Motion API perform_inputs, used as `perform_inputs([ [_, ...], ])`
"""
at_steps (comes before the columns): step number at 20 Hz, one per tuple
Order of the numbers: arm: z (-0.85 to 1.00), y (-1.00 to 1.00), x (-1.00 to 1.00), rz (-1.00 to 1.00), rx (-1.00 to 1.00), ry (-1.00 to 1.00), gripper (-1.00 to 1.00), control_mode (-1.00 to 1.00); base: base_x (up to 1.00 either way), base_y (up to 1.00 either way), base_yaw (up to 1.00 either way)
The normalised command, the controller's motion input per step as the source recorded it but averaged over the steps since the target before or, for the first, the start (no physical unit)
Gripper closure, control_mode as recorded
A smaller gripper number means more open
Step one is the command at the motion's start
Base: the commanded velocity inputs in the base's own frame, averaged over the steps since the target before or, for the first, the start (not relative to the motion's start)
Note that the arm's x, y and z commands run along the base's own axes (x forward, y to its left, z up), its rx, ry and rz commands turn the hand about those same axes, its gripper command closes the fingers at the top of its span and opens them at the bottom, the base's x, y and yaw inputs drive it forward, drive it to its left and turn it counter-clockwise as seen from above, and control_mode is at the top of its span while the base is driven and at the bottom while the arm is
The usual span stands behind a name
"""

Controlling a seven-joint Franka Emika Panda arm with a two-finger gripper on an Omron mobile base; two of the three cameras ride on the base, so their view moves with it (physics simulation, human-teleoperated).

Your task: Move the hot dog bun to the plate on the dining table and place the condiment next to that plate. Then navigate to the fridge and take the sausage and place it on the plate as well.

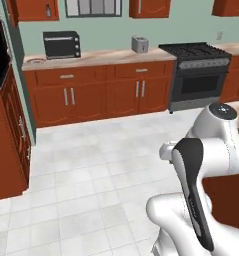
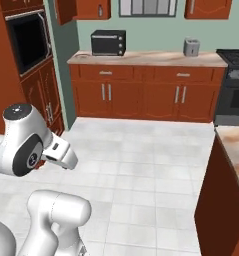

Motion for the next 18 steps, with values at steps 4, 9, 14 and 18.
perform_inputs([
  [4,0.00,0.00,0.00,0.00,0.00,0.00,-1.00,1.00,1.00,0.28,-0.05],
  [9,0.00,0.00,0.00,0.00,0.00,0.00,-1.00,1.00,1.00,0.07,0.00],
  [14,0.00,0.00,0.00,0.00,0.00,0.00,-1.00,1.00,1.00,0.29,-0.01],
  [18,0.00,0.00,0.00,0.00,0.00,0.00,-1.00,1.00,1.00,0.25,0.00],
])
